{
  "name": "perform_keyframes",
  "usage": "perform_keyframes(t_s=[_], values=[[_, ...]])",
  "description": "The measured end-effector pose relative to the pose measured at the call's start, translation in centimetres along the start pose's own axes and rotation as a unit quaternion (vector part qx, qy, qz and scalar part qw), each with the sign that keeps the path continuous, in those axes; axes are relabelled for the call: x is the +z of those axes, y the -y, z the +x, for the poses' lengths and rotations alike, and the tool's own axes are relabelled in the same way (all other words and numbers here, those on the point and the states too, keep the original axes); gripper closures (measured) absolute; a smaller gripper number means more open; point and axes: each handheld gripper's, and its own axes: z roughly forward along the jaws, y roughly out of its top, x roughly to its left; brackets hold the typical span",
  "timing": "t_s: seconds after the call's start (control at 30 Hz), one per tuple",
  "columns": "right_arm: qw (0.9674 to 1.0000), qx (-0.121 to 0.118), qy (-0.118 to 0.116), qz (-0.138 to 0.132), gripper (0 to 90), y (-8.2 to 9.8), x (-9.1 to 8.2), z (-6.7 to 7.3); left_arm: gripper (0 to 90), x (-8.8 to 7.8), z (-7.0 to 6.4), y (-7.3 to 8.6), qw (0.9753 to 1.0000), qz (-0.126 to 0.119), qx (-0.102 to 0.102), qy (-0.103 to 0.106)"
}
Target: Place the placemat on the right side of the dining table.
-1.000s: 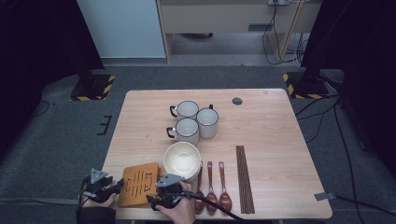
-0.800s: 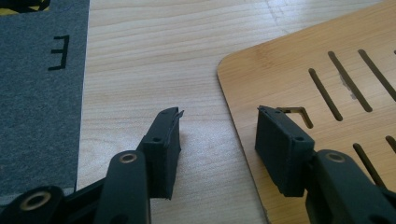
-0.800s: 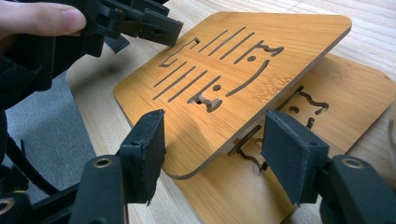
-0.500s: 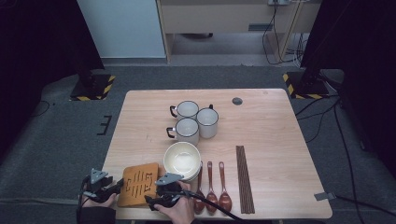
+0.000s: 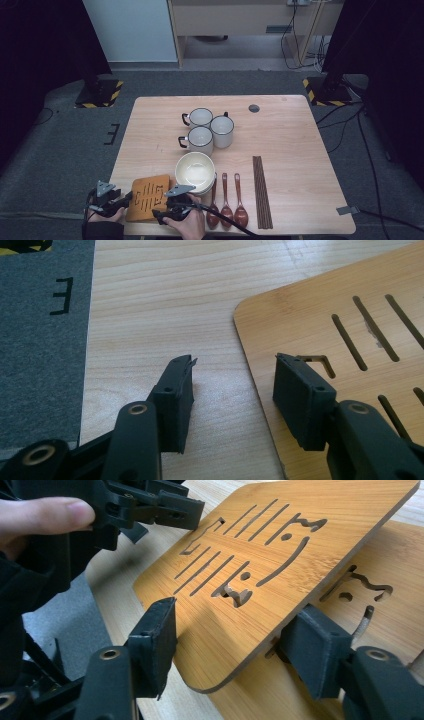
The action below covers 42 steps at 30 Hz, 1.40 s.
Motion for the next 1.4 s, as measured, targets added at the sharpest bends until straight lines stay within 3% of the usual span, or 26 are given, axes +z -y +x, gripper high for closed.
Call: perform_keyframes(t_s=[0.17,0.43,0.6,0.73,0.93,1.23,1.4], values=[[0.9998,0.000,-0.014,-0.017,45.1,-0.3,-0.4,0.2,50.3,0.0,0.0,0.0,1.0000,-0.003,-0.005,0.001],[0.9996,0.011,-0.023,-0.013,45.9,-0.7,0.4,0.4,50.8,0.0,0.2,0.1,0.9999,-0.006,-0.012,0.005],[0.9989,0.020,-0.028,-0.033,52.6,-0.7,0.2,0.4,46.4,0.1,0.5,0.2,0.9993,-0.012,-0.031,0.014],[0.9982,0.027,-0.036,-0.040,59.6,-0.8,-0.1,0.4,43.1,-0.3,0.6,0.1,0.9981,-0.035,-0.047,0.020],[0.9969,0.037,-0.054,-0.043,67.9,-0.9,-0.4,0.4,39.9,-1.3,0.5,0.0,0.9963,-0.066,-0.052,0.019],[0.9940,0.046,-0.085,-0.052,77.0,-1.0,-0.9,0.6,37.3,-2.7,0.3,0.0,0.9935,-0.097,-0.057,0.021],[0.9931,0.049,-0.092,-0.054,79.1,-0.9,-1.0,0.7,37.4,-3.2,0.2,0.1,0.9930,-0.103,-0.054,0.016]])
